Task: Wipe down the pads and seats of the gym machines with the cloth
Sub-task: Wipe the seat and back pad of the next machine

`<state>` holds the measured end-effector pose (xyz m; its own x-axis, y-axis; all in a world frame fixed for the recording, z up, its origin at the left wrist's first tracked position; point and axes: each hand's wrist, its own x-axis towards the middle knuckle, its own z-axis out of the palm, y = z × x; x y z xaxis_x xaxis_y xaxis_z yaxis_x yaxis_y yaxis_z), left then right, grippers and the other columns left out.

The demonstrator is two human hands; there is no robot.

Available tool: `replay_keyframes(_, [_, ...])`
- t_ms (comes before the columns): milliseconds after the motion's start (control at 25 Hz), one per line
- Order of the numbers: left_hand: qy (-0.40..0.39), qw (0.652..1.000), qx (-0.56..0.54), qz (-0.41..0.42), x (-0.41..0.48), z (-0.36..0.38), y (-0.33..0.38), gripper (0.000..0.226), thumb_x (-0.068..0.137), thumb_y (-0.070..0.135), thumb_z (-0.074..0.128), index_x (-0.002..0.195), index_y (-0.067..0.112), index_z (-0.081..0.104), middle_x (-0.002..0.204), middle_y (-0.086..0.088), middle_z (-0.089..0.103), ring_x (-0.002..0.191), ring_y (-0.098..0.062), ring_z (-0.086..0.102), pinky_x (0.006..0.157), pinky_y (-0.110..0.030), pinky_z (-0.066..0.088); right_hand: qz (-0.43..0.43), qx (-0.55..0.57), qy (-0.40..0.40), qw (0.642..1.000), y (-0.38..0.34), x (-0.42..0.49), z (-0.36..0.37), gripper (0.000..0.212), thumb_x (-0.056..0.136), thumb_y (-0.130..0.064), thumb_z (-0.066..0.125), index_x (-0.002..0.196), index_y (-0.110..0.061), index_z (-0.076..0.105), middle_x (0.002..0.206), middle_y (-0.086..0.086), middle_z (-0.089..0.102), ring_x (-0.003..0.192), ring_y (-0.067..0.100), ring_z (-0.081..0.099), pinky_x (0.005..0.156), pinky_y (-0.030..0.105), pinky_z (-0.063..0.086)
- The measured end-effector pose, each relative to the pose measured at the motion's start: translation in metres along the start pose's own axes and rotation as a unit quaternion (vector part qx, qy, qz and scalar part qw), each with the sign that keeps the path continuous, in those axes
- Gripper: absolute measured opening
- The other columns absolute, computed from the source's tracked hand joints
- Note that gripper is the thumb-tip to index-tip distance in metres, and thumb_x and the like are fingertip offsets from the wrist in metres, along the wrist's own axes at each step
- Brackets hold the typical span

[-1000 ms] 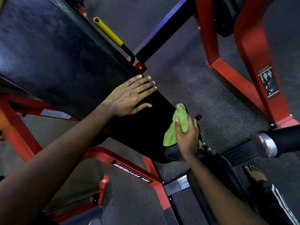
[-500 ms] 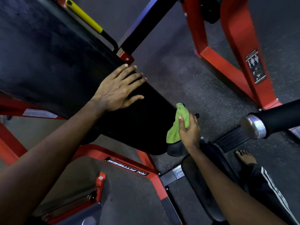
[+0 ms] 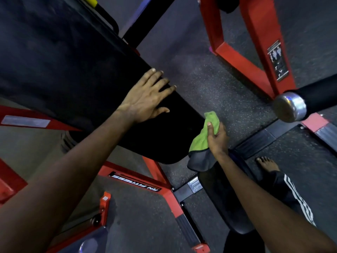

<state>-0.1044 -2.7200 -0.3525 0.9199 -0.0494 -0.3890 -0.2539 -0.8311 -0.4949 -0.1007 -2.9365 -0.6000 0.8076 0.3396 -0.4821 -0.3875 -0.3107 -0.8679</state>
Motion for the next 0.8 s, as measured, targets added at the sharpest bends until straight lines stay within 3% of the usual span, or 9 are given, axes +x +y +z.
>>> replay_keyframes(160, [0.016, 1.000, -0.015, 0.001, 0.007, 0.011, 0.015, 0.076, 0.089, 0.063, 0.055, 0.149, 0.017, 0.044, 0.146, -0.013, 0.049, 0.144, -0.037, 0.033, 0.122, -0.047, 0.005, -0.073, -0.032, 0.019, 0.997, -0.003, -0.013, 0.008, 0.036, 0.102, -0.037, 0.058, 0.122, -0.008, 0.060, 0.119, 0.012, 0.062, 0.110, 0.031, 0.061, 0.089, 0.032, 0.046])
replay_keyframes(320, [0.011, 0.999, -0.017, 0.033, 0.016, 0.034, 0.052, 0.080, 0.085, 0.063, 0.060, 0.148, 0.017, 0.045, 0.145, -0.015, 0.049, 0.142, -0.038, 0.035, 0.122, -0.047, 0.007, -0.173, -0.090, 0.006, 0.981, 0.004, -0.027, 0.013, 0.048, 0.103, -0.041, 0.054, 0.143, -0.014, 0.050, 0.142, 0.009, 0.052, 0.129, 0.024, 0.053, 0.102, 0.034, 0.045])
replay_keyframes(400, [0.018, 0.999, -0.011, 0.027, 0.018, 0.039, 0.060, 0.080, 0.085, 0.066, 0.058, 0.149, 0.018, 0.045, 0.146, -0.016, 0.049, 0.141, -0.039, 0.035, 0.122, -0.047, 0.007, -0.167, -0.088, 0.005, 0.982, 0.015, -0.023, 0.012, 0.049, 0.103, -0.038, 0.055, 0.143, -0.012, 0.050, 0.142, 0.010, 0.052, 0.129, 0.025, 0.052, 0.105, 0.036, 0.045])
replay_keyframes(560, [0.014, 1.000, -0.014, 0.022, 0.020, 0.040, 0.067, 0.078, 0.086, 0.064, 0.056, 0.148, 0.018, 0.046, 0.146, -0.016, 0.049, 0.142, -0.038, 0.034, 0.122, -0.048, 0.006, -0.058, -0.020, 0.039, 0.997, 0.037, -0.023, 0.009, 0.051, 0.098, -0.047, 0.057, 0.133, -0.011, 0.058, 0.129, 0.010, 0.061, 0.118, 0.025, 0.060, 0.101, 0.048, 0.050])
replay_keyframes(800, [0.022, 0.999, -0.006, 0.041, 0.030, 0.047, 0.076, 0.072, 0.085, 0.065, 0.059, 0.141, 0.020, 0.055, 0.133, -0.015, 0.056, 0.128, -0.040, 0.045, 0.117, -0.048, 0.012, -0.154, -0.024, 0.105, 0.982, -0.003, -0.039, 0.037, 0.044, 0.094, -0.024, 0.066, 0.136, -0.011, 0.062, 0.140, 0.009, 0.057, 0.131, 0.027, 0.050, 0.111, 0.038, 0.040])
